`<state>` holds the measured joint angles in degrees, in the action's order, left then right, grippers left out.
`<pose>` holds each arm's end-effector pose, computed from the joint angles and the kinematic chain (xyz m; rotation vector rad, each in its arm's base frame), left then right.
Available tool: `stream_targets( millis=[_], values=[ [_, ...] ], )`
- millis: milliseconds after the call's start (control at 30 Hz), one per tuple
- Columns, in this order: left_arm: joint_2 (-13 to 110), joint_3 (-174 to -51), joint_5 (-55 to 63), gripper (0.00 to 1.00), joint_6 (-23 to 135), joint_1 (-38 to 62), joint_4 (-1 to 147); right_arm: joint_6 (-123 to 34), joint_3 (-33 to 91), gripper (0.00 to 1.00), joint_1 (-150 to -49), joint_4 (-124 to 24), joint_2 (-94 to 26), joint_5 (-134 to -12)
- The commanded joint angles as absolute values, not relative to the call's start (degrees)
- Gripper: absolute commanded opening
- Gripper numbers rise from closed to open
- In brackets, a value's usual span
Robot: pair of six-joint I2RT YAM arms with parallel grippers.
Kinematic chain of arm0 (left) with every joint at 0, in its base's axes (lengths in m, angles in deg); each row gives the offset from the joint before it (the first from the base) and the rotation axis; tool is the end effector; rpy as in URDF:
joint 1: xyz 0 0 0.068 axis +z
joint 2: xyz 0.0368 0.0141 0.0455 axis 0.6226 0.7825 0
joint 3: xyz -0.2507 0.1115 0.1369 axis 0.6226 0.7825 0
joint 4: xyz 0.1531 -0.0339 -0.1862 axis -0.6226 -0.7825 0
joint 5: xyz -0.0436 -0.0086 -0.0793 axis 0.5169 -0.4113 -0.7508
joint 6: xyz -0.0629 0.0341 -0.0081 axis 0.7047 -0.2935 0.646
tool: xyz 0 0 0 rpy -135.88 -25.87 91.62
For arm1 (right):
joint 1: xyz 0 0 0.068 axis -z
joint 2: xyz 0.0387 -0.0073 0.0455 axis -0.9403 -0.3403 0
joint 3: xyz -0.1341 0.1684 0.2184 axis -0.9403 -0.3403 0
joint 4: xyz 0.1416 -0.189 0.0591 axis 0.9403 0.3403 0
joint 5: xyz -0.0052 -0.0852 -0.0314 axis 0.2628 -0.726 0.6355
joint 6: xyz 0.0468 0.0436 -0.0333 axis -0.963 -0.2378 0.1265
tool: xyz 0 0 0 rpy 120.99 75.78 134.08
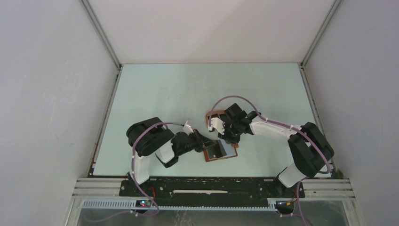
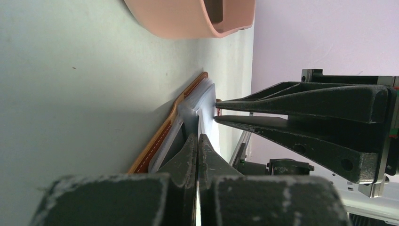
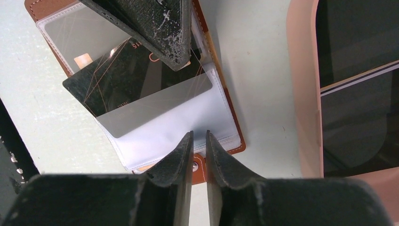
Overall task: Put the credit cards into the card holder
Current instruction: Insert the credit card into the card holder.
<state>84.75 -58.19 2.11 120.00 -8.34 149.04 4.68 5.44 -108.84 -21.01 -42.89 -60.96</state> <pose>0.1992 -0.2275 0.1241 -0.3996 2.1609 -1.5341 0.2101 0.1943 0.2020 -1.8287 1.9834 0.4473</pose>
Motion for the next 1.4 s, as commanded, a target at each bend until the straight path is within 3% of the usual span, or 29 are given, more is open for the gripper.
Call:
stream_targets(
  millis=[0,200,933,1367],
  values=[
    [85.9,-60.0,0.8,0.0,120.7,-8.5,150.7,5.3,7.0,0.26,-109.1,-18.2,-41.9,-59.7],
    [86.0,-60.5,1.5,0.0,121.0,-8.7,150.8,7.5,7.0,0.3,-106.9,-15.7,-38.9,-55.6],
    [89.2,-64.0,2.2,0.03,122.6,-10.0,150.8,16.0,5.6,0.21,-104.6,-10.3,-42.3,-57.2],
    [89.4,-64.0,2.5,0.15,122.7,-10.4,150.6,14.4,6.0,0.22,-104.1,-10.6,-40.4,-58.2]
  ],
)
